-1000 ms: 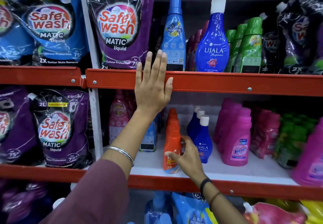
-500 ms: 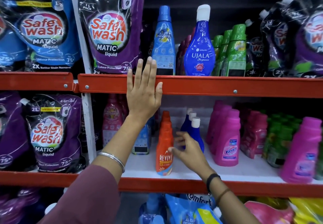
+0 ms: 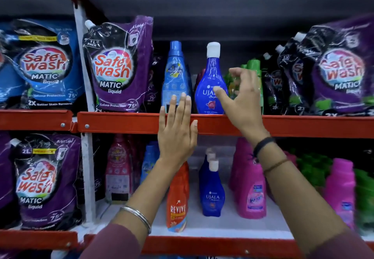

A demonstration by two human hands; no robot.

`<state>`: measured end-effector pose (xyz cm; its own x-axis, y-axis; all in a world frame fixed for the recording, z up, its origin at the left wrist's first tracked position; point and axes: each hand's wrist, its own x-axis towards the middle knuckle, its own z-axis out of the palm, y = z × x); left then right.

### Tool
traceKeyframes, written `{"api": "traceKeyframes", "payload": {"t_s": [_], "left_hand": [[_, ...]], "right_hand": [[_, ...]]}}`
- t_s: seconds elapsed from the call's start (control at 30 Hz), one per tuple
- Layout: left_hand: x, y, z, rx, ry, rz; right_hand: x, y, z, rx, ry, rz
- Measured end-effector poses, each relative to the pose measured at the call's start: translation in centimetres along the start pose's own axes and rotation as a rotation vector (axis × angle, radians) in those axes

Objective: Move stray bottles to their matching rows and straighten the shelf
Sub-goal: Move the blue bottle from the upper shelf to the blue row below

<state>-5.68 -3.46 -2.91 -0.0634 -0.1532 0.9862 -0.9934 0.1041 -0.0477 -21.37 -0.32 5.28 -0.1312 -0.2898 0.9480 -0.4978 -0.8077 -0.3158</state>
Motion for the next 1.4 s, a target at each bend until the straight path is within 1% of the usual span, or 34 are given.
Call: {"api": "traceKeyframes", "payload": {"t_s": [0.07, 0.13, 0.2, 0.27, 0.5, 0.63, 0.8, 0.93, 1.2, 1.4], "left_hand": [[0.0, 0.2, 0.3, 0.011, 0.016, -0.013], [0.0, 0.1, 0.5, 0.027, 0.029, -0.009], [0.0, 0.0, 0.6, 0.044, 0.037, 0.001], [0.1, 0.0, 0.7, 0.055, 0.042, 0.002], [0.0, -0.1, 0.9, 0.073, 0.056, 0.013], [0.0, -0.1, 0.9, 0.07, 0.065, 0.015], [-0.1, 0.0, 0.9, 0.058, 0.071, 0.018], [-0.1, 0.0, 0.9, 0.054, 0.074, 0.03], [0.0, -0.1, 0.9, 0.041, 0.083, 0.031], [0.0, 0.0, 0.9, 0.024, 0.077, 0.026]], "right_hand": [[1.6, 0.6, 0.6, -0.036, -0.113, 0.066], [2.5, 0.8, 1.0, 0.012, -0.223, 0.169], [3.0, 0.9, 1.2, 0.065, -0.277, 0.225], [3.1, 0.9, 1.1, 0.103, -0.25, 0.219], [2.9, -0.4, -1.4, 0.216, -0.008, 0.18], [2.6, -0.4, -3.8, 0.341, -0.022, 0.218], [-1.6, 0.7, -5.4, 0.471, -0.154, 0.275], [-6.2, 2.4, -5.5, 0.497, -0.247, 0.33], [-15.7, 7.5, -2.9, 0.422, -0.306, 0.491], [-20.0, 11.6, -0.7, 0.308, -0.428, 0.605]]}}
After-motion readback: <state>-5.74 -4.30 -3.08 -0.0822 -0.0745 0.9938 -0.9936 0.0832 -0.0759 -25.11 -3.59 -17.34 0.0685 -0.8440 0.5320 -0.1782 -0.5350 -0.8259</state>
